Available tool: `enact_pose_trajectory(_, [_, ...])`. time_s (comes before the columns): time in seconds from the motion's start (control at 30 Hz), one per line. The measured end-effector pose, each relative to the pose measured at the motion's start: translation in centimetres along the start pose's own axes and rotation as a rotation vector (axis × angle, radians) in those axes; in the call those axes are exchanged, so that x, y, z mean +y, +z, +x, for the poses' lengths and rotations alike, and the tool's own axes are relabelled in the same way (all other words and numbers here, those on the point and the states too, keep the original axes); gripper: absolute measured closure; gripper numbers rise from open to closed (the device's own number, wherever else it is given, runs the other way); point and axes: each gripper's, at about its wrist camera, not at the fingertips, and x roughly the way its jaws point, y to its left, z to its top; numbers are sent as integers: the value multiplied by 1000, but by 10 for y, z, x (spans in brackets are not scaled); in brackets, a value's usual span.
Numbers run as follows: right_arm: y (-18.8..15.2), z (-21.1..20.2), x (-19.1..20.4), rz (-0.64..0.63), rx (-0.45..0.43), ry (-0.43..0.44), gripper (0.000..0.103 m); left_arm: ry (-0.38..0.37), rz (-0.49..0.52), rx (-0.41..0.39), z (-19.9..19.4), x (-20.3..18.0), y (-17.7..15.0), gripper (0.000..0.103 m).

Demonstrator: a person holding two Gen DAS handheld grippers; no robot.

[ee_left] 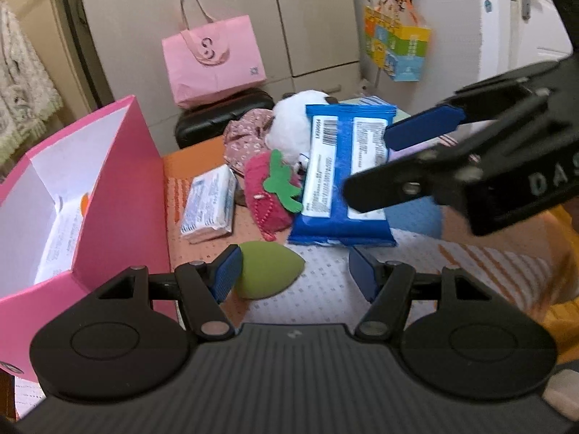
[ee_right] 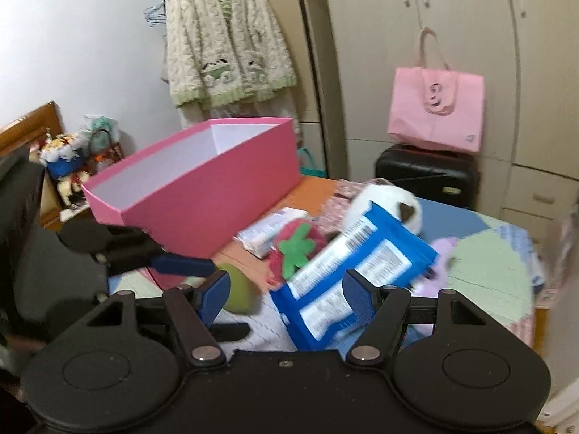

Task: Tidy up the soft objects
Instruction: 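Grasp the green sponge with the left tool while the right tool grasps the pink strawberry sponge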

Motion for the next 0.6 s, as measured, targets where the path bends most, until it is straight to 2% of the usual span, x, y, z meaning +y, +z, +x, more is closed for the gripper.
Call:
enact_pose_trajectory(0.13, [9,24,-2,-5,23,44,31,77,-9,-28,8,-4,0,38])
enact_pose_trajectory(0.33, [21,56,-6,-44,66,76,41,147,-35,-36,17,0,0,38])
enact_pose_trajectory(0.43, [26,67,-5,-81,85,90,41,177,-29,-27,21,0,-1,40])
enact_pose_trajectory(0.6, [31,86,-5,-142,126,65,43,203,-11,-32,23,1,-1,53])
